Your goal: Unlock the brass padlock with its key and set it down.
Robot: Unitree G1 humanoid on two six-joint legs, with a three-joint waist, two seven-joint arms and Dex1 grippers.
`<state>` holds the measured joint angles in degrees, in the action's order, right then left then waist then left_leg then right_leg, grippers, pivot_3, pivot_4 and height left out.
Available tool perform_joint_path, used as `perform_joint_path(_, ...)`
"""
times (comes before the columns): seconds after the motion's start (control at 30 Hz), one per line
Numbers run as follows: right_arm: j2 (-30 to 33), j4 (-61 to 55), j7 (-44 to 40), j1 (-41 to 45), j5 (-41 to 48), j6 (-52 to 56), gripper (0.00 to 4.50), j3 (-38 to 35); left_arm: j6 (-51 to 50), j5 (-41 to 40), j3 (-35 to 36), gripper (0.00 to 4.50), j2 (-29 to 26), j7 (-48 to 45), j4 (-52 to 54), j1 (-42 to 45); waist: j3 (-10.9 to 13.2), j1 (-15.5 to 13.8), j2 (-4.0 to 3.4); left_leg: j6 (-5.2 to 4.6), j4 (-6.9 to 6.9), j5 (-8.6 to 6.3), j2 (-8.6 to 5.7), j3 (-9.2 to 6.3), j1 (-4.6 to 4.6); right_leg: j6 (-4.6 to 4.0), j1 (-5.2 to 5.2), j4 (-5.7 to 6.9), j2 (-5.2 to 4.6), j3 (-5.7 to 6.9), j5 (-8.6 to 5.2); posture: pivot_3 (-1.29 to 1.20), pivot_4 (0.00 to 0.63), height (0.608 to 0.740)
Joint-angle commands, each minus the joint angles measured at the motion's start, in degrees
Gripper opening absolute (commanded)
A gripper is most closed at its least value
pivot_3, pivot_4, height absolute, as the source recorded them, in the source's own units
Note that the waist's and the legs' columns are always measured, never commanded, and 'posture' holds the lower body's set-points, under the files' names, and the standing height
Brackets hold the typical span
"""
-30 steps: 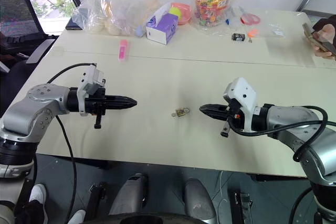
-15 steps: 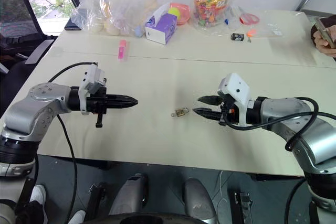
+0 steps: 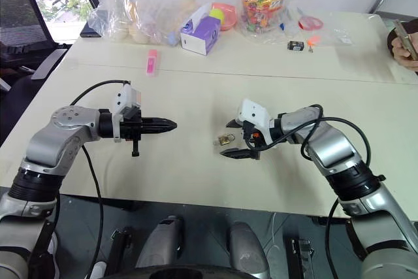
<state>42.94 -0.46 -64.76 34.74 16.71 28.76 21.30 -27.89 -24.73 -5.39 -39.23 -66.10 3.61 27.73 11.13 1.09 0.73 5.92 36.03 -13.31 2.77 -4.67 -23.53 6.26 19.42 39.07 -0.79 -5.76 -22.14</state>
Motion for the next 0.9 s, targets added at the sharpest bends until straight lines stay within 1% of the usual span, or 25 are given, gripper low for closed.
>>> perform_joint_path(0.03,-1.7,4.8,-2.4,2.4,-3.5,-4.7,4.45,0.9,0.8,-0.3,1.4,0.0,-0.2,0.7,2.6,-0.5,0.0,0.0,0.0,0.0,0.0,0.0,0.0,0.0,0.0,0.0,0.0,0.0,0.0,0.0,0.0,0.0,0.15,0.74)
perform_joint_path(0.17,-3.8,11.2,-4.1,3.9,-7.2,-8.8,4.45,2.1,1.0,0.0,1.4,0.0,-0.1,1.5,3.6,-1.2,0.0,0.1,0.0,0.0,0.01,0.0,0.0,0.0,0.0,0.0,0.0,0.02,0.0,0.0,0.0,0.0,0.15,0.74)
perform_joint_path(0.3,-5.5,14.0,-5.2,4.6,-8.8,-10.7,4.45,2.0,2.0,0.7,1.1,0.0,-0.2,1.8,4.0,-1.6,0.0,0.2,0.0,0.0,0.01,0.0,0.01,-0.01,0.02,0.0,0.0,0.04,0.01,0.0,0.0,0.0,0.15,0.74)
perform_joint_path(0.37,-6.4,15.3,-5.5,4.9,-9.8,-11.6,3.94,2.2,3.6,1.9,0.5,0.0,-0.4,1.8,3.9,-1.9,0.0,0.4,0.0,0.0,0.02,0.0,0.01,0.0,0.04,0.0,-0.02,0.05,0.01,0.0,0.0,0.0,0.15,0.74)
perform_joint_path(0.4,-6.6,15.8,-5.6,5.0,-10.2,-12.0,3.61,2.1,4.0,2.1,0.4,0.0,-0.4,1.7,3.9,-1.9,0.0,0.5,0.0,0.0,0.02,0.0,0.01,0.0,0.05,0.0,-0.02,0.05,0.01,0.0,0.01,0.0,0.15,0.74)
perform_joint_path(0.43,-6.7,16.1,-5.8,4.9,-10.8,-12.4,3.16,2.2,4.1,2.1,0.4,0.0,-0.3,1.8,3.9,-2.0,0.0,0.6,0.0,0.0,0.02,0.0,0.01,0.0,0.05,0.0,-0.02,0.06,0.01,0.0,0.01,0.0,0.15,0.74)
perform_joint_path(0.5,-6.9,16.6,-6.1,4.7,-11.6,-13.2,2.06,2.3,4.3,2.1,0.4,0.0,-0.1,1.9,3.9,-1.9,0.0,0.8,0.0,0.0,0.01,0.0,0.01,-0.01,0.05,0.0,-0.02,0.06,0.01,0.0,0.0,0.0,0.15,0.74)
perform_joint_path(0.6,-7.2,16.0,-6.3,4.1,-12.0,-13.1,0.63,2.0,4.4,2.0,0.4,0.0,-0.1,2.0,4.0,-2.0,0.0,1.0,0.0,0.0,0.01,0.0,0.01,-0.01,0.05,0.0,-0.04,0.05,0.0,0.01,0.0,0.0,0.15,0.74)
perform_joint_path(0.7,-7.1,13.2,-5.4,2.9,-12.6,-13.5,0.66,1.6,4.5,1.9,0.3,0.0,0.1,2.0,3.3,-1.8,0.0,1.2,0.0,0.0,0.01,0.0,0.01,-0.01,0.05,0.0,-0.04,0.05,0.0,0.01,0.0,0.0,0.15,0.74)
perform_joint_path(0.77,-7.0,11.2,-1.8,2.0,-14.4,-16.6,0.66,0.1,2.9,0.5,0.7,0.0,0.7,1.9,2.7,-1.0,0.0,1.3,0.0,0.0,0.0,0.0,0.01,-0.01,0.05,0.0,-0.04,0.05,0.01,0.01,0.0,0.0,0.15,0.74)
perform_joint_path(0.9,-6.1,6.2,7.7,0.6,-17.2,-23.5,0.66,-5.9,-1.0,-2.4,2.0,0.0,2.7,1.7,-1.6,3.5,0.0,1.3,-0.01,0.0,0.06,0.0,0.01,-0.03,0.04,0.0,-0.03,0.1,0.01,0.04,0.01,0.0,0.15,0.74)
